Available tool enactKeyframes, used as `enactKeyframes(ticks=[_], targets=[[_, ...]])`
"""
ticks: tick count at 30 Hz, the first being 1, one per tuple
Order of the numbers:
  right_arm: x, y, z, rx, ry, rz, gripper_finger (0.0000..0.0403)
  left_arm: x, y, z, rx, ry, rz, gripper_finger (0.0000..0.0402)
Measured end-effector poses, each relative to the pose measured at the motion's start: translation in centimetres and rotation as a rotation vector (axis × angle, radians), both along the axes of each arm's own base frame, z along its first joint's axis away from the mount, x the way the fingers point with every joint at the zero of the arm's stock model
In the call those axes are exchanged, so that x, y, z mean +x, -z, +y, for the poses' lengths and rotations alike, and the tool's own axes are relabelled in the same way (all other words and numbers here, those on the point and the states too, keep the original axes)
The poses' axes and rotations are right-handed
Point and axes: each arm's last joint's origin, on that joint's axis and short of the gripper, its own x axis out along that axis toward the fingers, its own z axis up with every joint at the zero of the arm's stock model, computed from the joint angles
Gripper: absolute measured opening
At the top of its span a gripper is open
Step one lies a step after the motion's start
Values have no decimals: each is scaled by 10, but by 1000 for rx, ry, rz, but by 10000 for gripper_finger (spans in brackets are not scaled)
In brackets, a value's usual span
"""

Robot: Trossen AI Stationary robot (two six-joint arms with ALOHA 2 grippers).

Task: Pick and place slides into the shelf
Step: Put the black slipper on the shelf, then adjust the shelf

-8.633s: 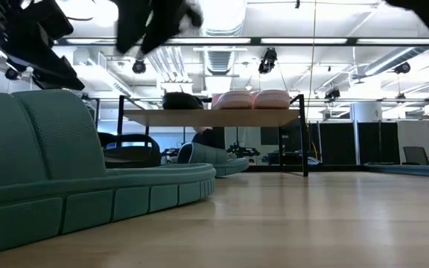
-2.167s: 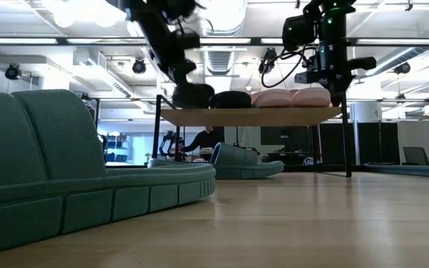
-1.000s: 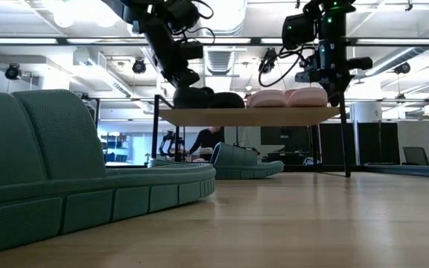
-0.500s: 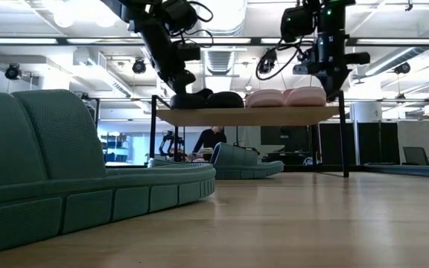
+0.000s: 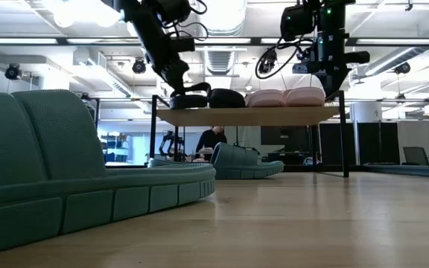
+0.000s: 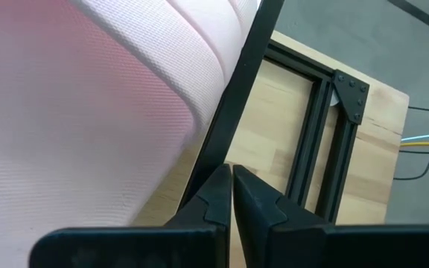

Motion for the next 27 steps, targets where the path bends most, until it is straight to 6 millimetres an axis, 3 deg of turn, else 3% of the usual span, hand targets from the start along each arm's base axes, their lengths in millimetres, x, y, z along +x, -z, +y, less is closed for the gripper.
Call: enactKeyframes(ticks=[12, 22, 27], targets=[[0, 0, 0, -4, 8, -2, 9, -12, -8, -8, -1, 1, 18, 220], [-2, -2, 1, -2, -10, 11, 9, -44, -49, -22, 36, 16, -115, 220], [-11, -8, 5, -10, -11, 33, 9, -58, -59, -23, -110, 57, -280, 219]])
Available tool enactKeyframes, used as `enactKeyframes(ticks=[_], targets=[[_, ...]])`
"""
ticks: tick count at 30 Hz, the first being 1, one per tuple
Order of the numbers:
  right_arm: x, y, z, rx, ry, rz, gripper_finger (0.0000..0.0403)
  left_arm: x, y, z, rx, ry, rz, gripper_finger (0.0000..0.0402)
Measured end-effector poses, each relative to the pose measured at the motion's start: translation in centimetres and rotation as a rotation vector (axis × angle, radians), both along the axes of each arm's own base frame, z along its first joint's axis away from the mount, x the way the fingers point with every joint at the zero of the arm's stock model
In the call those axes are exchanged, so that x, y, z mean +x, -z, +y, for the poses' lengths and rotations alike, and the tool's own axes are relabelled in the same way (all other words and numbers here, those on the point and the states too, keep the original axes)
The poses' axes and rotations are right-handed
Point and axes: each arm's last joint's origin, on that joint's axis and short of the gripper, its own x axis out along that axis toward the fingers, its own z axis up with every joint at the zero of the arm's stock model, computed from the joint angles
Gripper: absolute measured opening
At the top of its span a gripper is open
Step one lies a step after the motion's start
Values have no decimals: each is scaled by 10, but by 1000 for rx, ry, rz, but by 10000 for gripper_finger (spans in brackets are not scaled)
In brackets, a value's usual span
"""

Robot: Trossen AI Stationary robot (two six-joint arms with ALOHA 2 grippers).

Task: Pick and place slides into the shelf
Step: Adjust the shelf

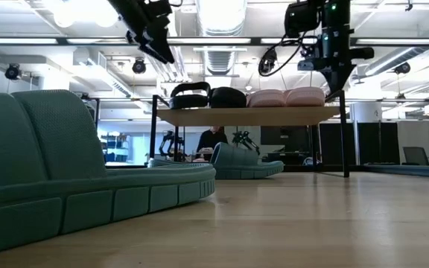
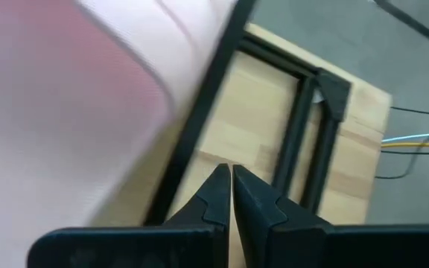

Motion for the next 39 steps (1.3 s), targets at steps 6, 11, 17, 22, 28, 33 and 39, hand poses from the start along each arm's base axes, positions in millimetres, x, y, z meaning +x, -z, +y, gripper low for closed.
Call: enactKeyframes(ticks=[6, 11, 17, 22, 28, 33, 39], targets=[[-21, -14, 9, -60, 9, 78, 9, -5, 0, 9, -22, -52, -27, 219], [-35, -28, 18, -102, 14, 18, 9, -5, -1, 15, -35, -76, -67, 219], [-34, -45, 20, -111, -51, -224, 9, 6, 15, 36, -193, -38, -125, 218], [-28, -57, 18, -144, -66, -304, 9, 15, 21, 54, -206, -56, -152, 218], [-20, -57, 13, -136, -93, -293, 9, 29, 33, 67, -220, -42, -159, 218], [-8, -48, 7, -100, -110, -260, 9, 42, 46, 75, -242, -10, -153, 218], [7, -36, 2, -70, -114, -240, 9, 48, 51, 80, -256, 46, -182, 218]])
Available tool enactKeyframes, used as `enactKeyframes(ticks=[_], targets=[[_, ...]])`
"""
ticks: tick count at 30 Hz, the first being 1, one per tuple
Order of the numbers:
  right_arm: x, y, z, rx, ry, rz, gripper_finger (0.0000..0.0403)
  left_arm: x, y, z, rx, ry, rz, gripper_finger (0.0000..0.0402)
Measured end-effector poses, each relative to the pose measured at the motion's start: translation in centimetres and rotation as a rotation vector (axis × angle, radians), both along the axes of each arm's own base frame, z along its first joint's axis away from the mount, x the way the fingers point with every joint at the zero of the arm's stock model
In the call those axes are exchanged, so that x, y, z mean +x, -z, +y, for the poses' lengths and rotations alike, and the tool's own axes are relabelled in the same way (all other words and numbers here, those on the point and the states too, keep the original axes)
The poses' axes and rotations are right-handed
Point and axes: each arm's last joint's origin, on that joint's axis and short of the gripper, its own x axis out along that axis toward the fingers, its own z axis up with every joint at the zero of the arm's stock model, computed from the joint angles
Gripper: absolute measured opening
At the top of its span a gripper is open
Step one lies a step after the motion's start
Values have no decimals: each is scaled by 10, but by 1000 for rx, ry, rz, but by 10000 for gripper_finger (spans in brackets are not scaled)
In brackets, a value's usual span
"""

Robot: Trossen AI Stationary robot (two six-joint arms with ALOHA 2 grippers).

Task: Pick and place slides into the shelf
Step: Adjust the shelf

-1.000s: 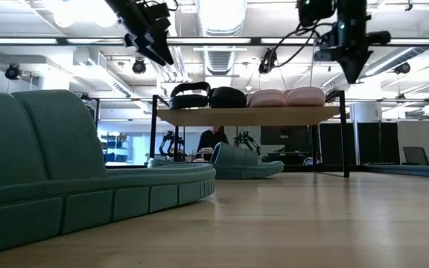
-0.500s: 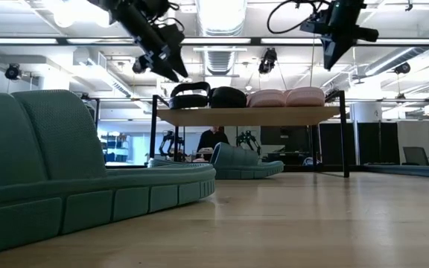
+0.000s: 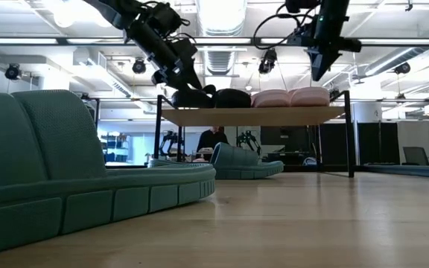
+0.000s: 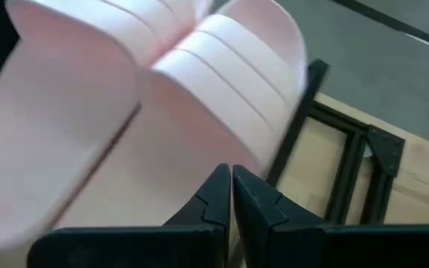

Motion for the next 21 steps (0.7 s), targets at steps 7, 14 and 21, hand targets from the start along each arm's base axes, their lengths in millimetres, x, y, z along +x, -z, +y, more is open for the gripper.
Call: enactKeyframes(ticks=[7, 14, 21], targets=[[23, -15, -8, -48, -53, -214, 9, -2, 1, 0, -15, 47, -6, 218], [44, -39, -18, -89, -94, -359, 9, -13, -33, -10, 52, 73, -117, 218], [80, -45, -31, -40, -196, -391, 9, -39, -55, -17, 162, -38, -81, 218]])
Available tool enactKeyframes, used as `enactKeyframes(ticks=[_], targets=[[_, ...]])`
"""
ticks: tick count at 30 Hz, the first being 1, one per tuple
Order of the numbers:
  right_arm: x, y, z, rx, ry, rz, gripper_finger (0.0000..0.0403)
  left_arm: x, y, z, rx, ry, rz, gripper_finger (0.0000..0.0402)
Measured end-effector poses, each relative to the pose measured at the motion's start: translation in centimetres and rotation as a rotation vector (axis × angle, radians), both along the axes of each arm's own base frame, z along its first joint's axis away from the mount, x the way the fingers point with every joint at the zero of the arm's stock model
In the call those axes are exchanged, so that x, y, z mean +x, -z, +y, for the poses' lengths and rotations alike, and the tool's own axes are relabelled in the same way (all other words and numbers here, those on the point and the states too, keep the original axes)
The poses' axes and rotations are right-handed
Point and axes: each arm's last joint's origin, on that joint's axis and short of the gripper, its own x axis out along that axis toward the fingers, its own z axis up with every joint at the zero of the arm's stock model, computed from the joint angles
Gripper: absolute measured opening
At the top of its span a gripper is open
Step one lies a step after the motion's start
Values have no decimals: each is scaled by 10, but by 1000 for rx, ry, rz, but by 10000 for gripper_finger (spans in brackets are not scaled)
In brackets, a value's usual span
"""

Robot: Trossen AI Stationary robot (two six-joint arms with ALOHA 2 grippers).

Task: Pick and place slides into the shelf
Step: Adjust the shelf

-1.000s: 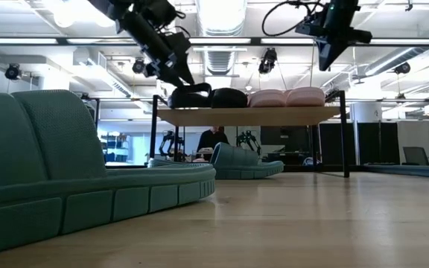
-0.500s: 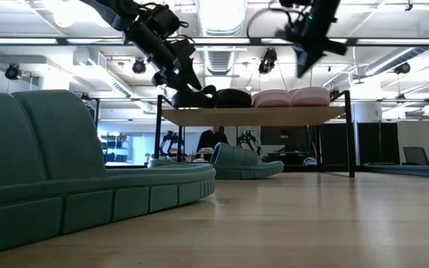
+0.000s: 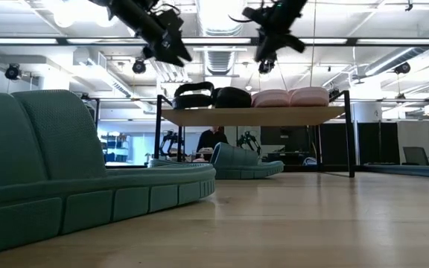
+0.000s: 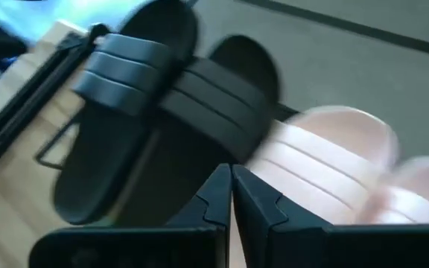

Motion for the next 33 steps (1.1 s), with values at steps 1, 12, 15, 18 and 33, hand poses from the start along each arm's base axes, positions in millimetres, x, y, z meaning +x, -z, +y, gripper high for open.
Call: enactKeyframes(ticks=[1, 12, 15, 18, 33], targets=[[8, 0, -2, -2, -19, -1, 9, -3, 1, 2, 1, -18, 23, 218], [76, 8, -33, 44, -170, -27, 9, -18, 42, 14, -188, -33, 148, 218], [87, 5, -38, 49, -195, -54, 9, -25, 49, 4, -221, 56, 140, 218], [98, 4, -44, 53, -221, -94, 9, -33, 62, -4, -243, 80, 162, 218], [128, 32, -67, 86, -225, -250, 9, -49, 90, -23, -245, 132, 20, 218]])
